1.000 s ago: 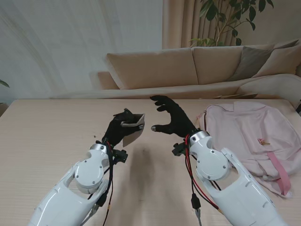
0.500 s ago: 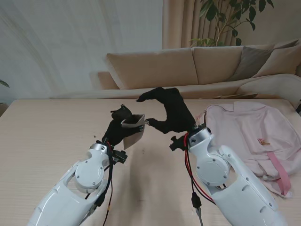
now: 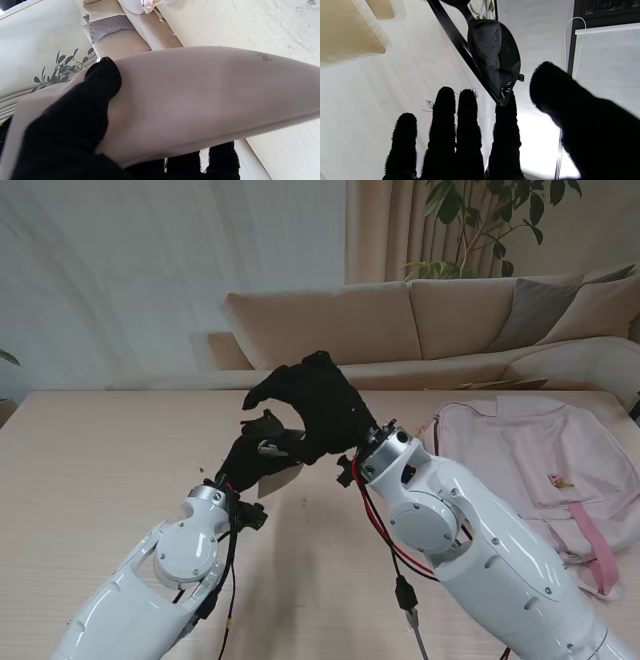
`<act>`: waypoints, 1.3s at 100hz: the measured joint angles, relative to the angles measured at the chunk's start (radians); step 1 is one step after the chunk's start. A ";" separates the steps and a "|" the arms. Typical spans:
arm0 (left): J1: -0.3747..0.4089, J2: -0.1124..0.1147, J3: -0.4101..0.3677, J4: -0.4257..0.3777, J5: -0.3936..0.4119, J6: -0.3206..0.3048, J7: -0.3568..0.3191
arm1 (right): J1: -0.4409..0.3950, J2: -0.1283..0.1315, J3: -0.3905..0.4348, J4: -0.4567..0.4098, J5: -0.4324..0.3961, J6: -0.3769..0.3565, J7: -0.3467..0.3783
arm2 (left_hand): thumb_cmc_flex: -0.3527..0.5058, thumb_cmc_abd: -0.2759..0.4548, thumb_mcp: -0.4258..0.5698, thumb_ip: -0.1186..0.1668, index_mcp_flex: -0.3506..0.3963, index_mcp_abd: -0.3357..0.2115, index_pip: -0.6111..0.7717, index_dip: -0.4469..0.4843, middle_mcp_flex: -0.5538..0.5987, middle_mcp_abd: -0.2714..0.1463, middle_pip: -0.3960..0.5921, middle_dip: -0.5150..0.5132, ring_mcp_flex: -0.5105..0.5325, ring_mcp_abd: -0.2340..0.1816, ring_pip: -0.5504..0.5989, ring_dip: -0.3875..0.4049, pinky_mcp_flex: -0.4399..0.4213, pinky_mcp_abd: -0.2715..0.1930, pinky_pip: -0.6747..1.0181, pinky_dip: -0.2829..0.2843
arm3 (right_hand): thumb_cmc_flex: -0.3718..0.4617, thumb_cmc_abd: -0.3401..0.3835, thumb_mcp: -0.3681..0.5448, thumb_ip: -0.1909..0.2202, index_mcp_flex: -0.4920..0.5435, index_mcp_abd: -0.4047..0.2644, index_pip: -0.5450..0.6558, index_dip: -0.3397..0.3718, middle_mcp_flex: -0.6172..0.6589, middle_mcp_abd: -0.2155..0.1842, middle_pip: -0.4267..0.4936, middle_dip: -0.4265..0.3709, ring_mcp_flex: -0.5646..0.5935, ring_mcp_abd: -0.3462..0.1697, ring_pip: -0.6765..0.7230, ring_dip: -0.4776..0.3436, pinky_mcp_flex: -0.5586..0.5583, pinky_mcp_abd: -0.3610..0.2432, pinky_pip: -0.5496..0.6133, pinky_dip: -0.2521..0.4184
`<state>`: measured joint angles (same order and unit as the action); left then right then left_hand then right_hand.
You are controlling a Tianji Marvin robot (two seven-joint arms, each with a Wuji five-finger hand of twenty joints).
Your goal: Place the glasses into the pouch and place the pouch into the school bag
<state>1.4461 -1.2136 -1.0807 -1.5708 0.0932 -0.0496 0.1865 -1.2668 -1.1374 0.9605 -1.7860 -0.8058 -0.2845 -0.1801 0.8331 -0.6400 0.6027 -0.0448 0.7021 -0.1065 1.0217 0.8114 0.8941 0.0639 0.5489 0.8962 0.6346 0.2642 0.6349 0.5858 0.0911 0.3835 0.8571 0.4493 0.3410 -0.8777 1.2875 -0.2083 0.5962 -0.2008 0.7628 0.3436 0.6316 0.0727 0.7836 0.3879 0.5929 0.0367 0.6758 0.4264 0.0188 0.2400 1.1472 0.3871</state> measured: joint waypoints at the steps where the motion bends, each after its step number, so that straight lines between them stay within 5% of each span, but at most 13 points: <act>1: 0.000 0.000 0.000 0.000 -0.001 0.000 0.000 | 0.001 0.001 -0.001 0.000 0.001 0.000 0.001 | 0.000 0.000 0.000 0.000 0.000 0.000 0.000 0.000 0.000 0.000 0.000 0.000 0.000 0.000 0.000 0.000 0.000 0.000 0.000 0.000 | 0.000 0.000 0.000 0.000 0.012 0.000 0.001 0.004 0.014 0.000 -0.007 0.008 0.012 0.001 0.000 0.000 0.006 0.002 0.001 0.000; 13: 0.002 0.000 0.000 0.000 -0.005 -0.001 0.001 | 0.012 0.005 -0.010 0.005 0.005 0.000 0.001 | 0.000 0.000 0.000 0.000 0.000 0.000 0.000 0.000 0.000 0.000 0.000 0.000 0.000 0.000 0.000 0.000 0.000 0.000 0.000 0.000 | 0.001 0.001 0.000 0.000 0.118 -0.030 0.012 0.004 0.114 -0.003 -0.006 -0.004 0.092 0.003 0.047 0.002 0.033 0.012 0.036 0.000; 19: 0.002 0.000 0.000 0.000 -0.005 -0.001 0.000 | 0.016 0.005 -0.017 0.013 0.005 0.000 -0.006 | 0.000 0.000 0.000 0.000 0.000 0.000 0.000 0.000 0.000 0.000 0.000 0.000 0.000 0.000 0.000 0.000 0.000 0.000 0.000 0.000 | 0.050 -0.022 0.000 -0.071 0.165 -0.055 0.052 -0.011 0.189 -0.018 0.028 0.000 0.148 0.003 0.094 0.014 0.054 0.020 0.056 0.009; 31: 0.001 0.000 0.001 0.000 -0.007 -0.005 -0.002 | 0.025 0.004 -0.035 0.035 -0.043 0.007 -0.059 | 0.001 -0.001 0.000 0.000 0.000 0.000 0.000 0.000 0.000 0.000 -0.002 0.000 0.000 0.000 0.000 0.000 0.000 0.000 0.000 0.000 | 0.088 -0.077 0.011 -0.136 0.211 -0.067 0.117 -0.041 0.249 -0.035 0.086 0.026 0.189 0.003 0.157 0.029 0.088 0.026 0.089 0.022; 70: -0.001 0.001 0.002 0.004 -0.015 -0.024 -0.007 | 0.044 -0.006 -0.065 0.084 -0.107 0.048 -0.178 | 0.002 -0.002 0.011 0.000 0.000 0.001 0.000 0.008 0.000 0.000 -0.016 0.000 0.000 0.000 0.000 0.000 0.000 0.000 0.000 0.000 | 0.151 -0.161 0.032 -0.164 0.336 -0.099 0.272 -0.027 0.476 -0.048 0.175 0.116 0.393 0.000 0.333 0.076 0.228 0.034 0.178 0.074; 82: 0.003 0.001 -0.001 0.002 -0.017 -0.032 -0.004 | 0.040 -0.016 -0.065 0.085 -0.095 0.126 -0.214 | 0.000 0.000 0.011 0.000 0.000 0.007 0.000 0.010 0.000 0.000 -0.019 0.000 0.000 -0.001 0.000 0.000 0.000 0.000 0.000 0.000 | 0.151 -0.159 0.032 -0.164 0.365 -0.067 0.268 -0.025 0.512 -0.036 0.173 0.116 0.412 0.017 0.349 0.077 0.240 0.034 0.191 0.095; 111: 0.009 -0.002 0.000 0.001 -0.073 -0.053 0.007 | 0.011 -0.068 -0.066 0.103 0.134 0.247 -0.287 | 0.001 0.002 0.011 0.000 -0.014 0.008 0.000 0.034 -0.001 -0.001 -0.028 -0.001 0.000 -0.003 0.000 0.000 -0.001 0.000 0.000 0.000 | 0.151 -0.147 0.060 -0.166 0.377 -0.057 0.263 -0.028 0.528 -0.014 0.172 0.110 0.431 0.038 0.372 0.078 0.252 0.042 0.215 0.120; 130: 0.012 -0.008 0.001 0.001 -0.116 -0.055 0.012 | -0.018 -0.129 -0.067 0.106 0.329 0.338 -0.340 | 0.008 0.021 0.009 0.000 -0.025 0.034 0.000 0.067 -0.047 -0.001 -0.052 -0.124 0.000 -0.012 -0.046 -0.020 -0.001 0.000 0.000 0.000 | 0.151 -0.151 0.094 -0.169 0.387 -0.058 0.260 -0.017 0.528 -0.011 0.173 0.083 0.431 0.040 0.385 0.085 0.238 0.052 0.216 0.121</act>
<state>1.4581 -1.2216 -1.0793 -1.5697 -0.0228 -0.1041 0.1983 -1.2848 -1.2662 0.8938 -1.6802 -0.4770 0.0533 -0.5201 0.8415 -0.6185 0.6120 -0.0448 0.6775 -0.0728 1.0215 0.8783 0.8475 0.0633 0.4973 0.7718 0.6343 0.2524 0.5891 0.5657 0.0906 0.3834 0.8572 0.4493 0.4916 -1.0283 1.3811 -0.3775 0.9834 -0.2590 1.0229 0.3267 1.1596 0.0615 0.9569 0.4706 1.0239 0.0769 1.0610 0.5114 0.2569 0.2920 1.3630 0.5085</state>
